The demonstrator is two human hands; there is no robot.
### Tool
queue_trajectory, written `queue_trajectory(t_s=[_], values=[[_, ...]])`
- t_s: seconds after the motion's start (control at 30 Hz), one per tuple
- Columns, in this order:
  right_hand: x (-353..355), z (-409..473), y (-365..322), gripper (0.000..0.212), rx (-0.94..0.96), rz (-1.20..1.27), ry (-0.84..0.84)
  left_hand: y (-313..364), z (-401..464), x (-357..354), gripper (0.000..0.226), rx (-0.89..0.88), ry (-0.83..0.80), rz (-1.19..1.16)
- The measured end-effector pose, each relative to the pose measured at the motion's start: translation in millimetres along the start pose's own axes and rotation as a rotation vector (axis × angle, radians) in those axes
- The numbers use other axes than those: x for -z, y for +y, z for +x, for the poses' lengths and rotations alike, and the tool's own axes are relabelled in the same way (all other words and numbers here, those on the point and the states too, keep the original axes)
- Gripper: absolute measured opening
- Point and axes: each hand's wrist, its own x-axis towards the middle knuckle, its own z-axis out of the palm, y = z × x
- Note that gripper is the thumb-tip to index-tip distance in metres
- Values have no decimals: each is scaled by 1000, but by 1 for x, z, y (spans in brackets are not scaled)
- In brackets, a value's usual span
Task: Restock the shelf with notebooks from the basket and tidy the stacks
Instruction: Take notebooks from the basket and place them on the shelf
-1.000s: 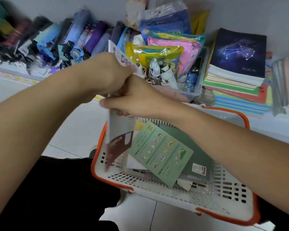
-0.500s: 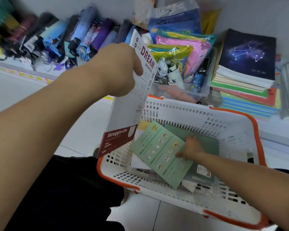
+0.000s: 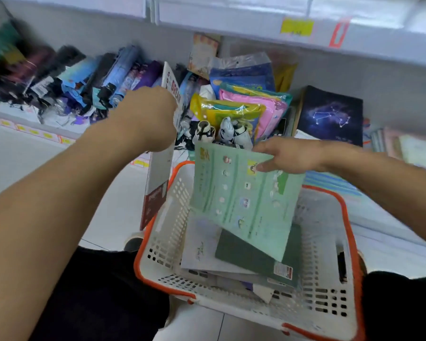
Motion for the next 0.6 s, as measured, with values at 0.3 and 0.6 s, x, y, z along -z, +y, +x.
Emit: queue_trajectory(t_s=[0.3, 0.6], values=[[69, -104, -12, 37, -45, 1062, 157, -18, 4, 27, 42, 461, 159, -1287], [25, -74, -37, 12, 44, 836, 522, 4, -4, 32, 62, 291, 293, -1784]])
